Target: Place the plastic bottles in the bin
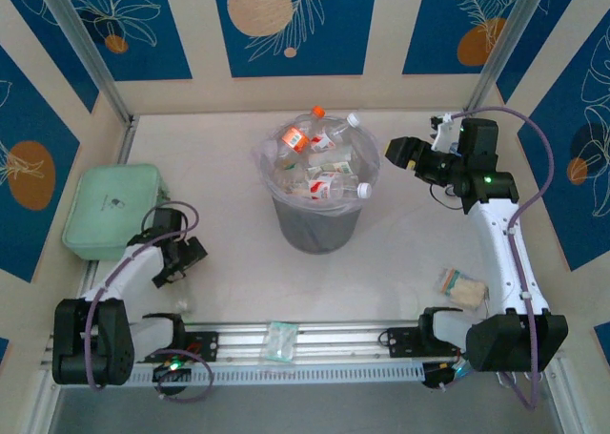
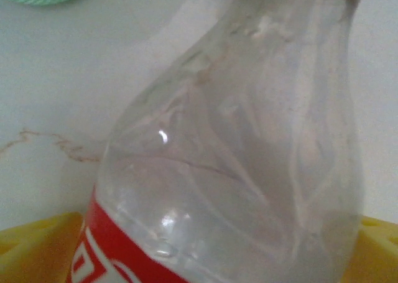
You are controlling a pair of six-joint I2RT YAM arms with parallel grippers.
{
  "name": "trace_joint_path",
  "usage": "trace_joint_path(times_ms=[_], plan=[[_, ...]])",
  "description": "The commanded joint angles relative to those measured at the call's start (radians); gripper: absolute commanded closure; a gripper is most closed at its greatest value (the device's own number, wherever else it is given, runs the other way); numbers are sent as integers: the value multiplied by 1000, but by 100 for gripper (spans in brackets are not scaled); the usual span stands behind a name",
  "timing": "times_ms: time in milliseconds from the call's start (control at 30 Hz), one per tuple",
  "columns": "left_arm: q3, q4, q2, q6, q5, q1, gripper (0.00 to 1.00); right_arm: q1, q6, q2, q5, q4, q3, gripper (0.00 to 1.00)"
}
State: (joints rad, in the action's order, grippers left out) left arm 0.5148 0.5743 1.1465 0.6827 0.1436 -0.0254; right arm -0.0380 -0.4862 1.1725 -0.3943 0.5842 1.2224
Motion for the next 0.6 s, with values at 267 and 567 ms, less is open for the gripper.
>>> trace_joint_path(times_ms=[267, 567], plan=[[34, 49, -127, 54, -58, -91, 53, -5, 14, -42, -21, 35, 41, 22], [326, 47, -122, -47, -141, -254, 54, -1, 3, -59, -76, 62, 97, 22]])
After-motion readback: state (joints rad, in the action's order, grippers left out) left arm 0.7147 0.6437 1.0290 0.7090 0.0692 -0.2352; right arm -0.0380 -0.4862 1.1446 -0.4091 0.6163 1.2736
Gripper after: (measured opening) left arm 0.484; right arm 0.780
